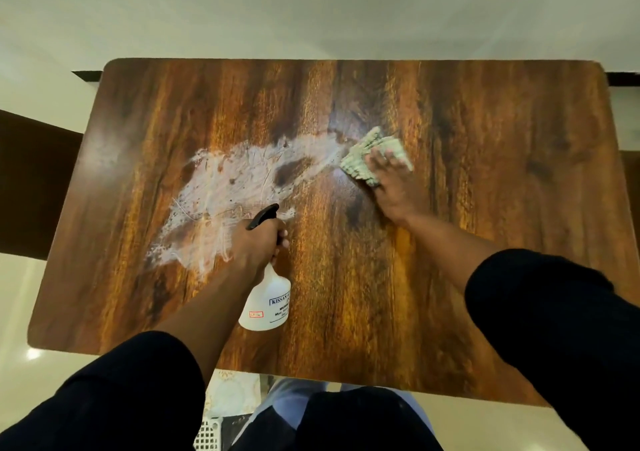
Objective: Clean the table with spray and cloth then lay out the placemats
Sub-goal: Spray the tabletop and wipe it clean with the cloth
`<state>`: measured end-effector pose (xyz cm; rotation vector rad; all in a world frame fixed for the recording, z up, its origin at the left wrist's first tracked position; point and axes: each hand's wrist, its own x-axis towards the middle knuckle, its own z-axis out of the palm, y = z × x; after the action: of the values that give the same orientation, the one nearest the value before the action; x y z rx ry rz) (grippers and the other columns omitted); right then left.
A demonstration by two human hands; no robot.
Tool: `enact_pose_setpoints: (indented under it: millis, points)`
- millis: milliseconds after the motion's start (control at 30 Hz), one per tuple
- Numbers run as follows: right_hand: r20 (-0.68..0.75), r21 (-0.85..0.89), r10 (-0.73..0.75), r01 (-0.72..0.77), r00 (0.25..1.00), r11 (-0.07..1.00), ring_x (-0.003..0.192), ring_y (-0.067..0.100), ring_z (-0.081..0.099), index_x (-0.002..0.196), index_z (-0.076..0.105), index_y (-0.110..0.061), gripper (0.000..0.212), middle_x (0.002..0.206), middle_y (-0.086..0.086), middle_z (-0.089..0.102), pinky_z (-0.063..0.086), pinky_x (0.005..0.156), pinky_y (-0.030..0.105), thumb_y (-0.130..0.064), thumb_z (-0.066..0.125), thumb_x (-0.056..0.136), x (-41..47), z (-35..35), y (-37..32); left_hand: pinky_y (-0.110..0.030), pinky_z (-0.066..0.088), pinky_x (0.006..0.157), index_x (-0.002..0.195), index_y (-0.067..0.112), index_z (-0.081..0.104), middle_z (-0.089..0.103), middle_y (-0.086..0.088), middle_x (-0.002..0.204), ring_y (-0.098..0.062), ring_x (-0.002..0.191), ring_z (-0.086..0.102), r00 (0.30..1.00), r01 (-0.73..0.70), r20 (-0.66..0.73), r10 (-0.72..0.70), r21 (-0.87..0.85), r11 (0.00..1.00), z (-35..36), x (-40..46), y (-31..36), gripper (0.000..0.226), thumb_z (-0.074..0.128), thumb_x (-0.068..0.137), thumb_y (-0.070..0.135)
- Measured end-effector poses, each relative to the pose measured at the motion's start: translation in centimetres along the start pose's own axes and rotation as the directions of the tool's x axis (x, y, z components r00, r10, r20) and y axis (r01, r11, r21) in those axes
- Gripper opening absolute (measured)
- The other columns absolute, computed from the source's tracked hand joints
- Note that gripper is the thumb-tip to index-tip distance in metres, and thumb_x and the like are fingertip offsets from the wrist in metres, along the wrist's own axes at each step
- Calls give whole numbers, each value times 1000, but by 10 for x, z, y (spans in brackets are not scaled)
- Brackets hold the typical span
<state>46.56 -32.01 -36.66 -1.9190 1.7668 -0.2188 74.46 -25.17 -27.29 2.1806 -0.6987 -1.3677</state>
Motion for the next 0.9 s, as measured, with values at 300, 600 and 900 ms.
enact_pose_setpoints:
  millis: [300,600,900]
  points:
    - [-131,76,406,-399,904,914,159,32,1,165,18,-20,66,172,6,2,4,130,44,-18,47,105,53,-26,-1,-27,37,42,72,6,69,62,-10,54,-20,41,46,1000,-28,-15,27,-34,999,8,15,24,17,67,88,11]
    - [98,56,-8,3,995,998,157,23,-11,163,13,-29,69,169,-6,-9,-9,125,39,-22,49,105,61,12,-88,-27,40,45,73,7,69,66,-10,59,-23,47,54,992,3,-129,-17,-110,994,-16,39,26,10,68,80,14]
    - [166,-76,-210,225,964,972,158,17,-5,163,10,-33,72,170,-11,-1,3,129,43,-20,49,104,66,6,-58,-30,42,46,84,0,74,68,-8,58,-26,51,57,997,3,-71,-12,-116,993,-34,61,28,13,67,86,10]
